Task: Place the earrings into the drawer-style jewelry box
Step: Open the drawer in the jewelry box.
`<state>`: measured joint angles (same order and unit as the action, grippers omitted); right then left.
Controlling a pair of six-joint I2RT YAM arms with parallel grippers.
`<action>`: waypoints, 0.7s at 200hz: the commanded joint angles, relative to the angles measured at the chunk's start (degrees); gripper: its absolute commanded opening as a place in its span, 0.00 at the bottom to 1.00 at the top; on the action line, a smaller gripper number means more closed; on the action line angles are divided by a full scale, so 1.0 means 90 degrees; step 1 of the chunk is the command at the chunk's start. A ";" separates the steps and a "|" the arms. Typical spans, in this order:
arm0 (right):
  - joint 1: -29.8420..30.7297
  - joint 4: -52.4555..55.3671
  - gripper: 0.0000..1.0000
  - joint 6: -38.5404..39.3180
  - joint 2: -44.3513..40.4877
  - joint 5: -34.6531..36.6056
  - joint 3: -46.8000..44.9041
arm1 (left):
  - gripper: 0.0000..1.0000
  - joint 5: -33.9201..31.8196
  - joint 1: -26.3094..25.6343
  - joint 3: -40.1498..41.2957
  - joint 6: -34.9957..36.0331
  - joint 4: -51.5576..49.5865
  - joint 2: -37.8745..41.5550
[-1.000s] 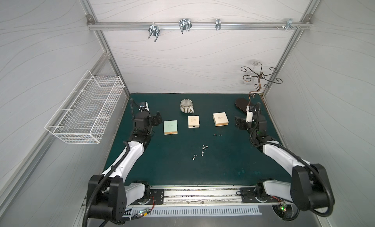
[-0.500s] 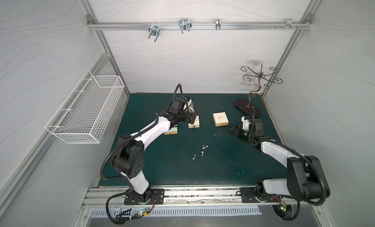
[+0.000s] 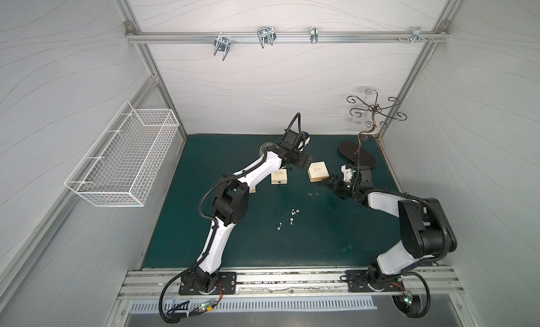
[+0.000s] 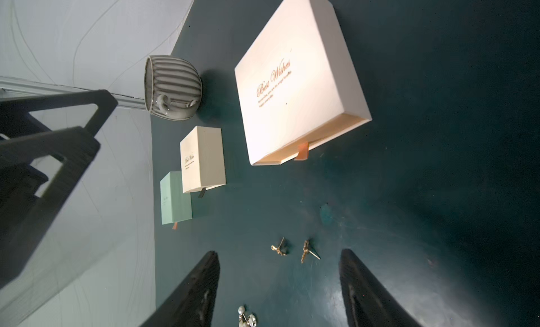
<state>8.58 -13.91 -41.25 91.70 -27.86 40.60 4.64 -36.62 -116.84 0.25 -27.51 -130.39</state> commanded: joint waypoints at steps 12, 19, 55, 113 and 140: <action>-0.0180 -0.0403 0.59 -0.0436 0.0477 -0.0268 0.0232 | 0.99 -0.0223 -0.0101 -0.1120 0.0042 -0.0432 -0.0835; -0.0196 -0.0417 0.56 -0.0447 0.0565 -0.0328 0.0295 | 0.99 -0.0227 -0.0109 -0.1328 -0.0021 -0.0518 -0.1005; -0.0242 -0.0432 0.48 -0.0447 0.0902 -0.0420 0.0513 | 0.99 -0.0322 -0.0166 -0.1695 -0.0149 -0.0542 -0.1464; -0.0252 -0.0709 0.43 -0.0670 0.1512 -0.0662 0.0864 | 0.99 -0.0623 -0.0178 -0.1984 -0.0086 -0.0701 -0.1833; -0.0255 -0.0758 0.41 -0.0719 0.1711 -0.0722 0.0981 | 0.99 -0.0604 -0.0177 -0.2052 -0.0078 -0.0696 -0.1925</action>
<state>6.61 -19.07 -46.15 105.36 -32.75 48.07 -0.03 -37.95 -131.74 -1.17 -33.65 -145.69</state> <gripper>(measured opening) 0.418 0.993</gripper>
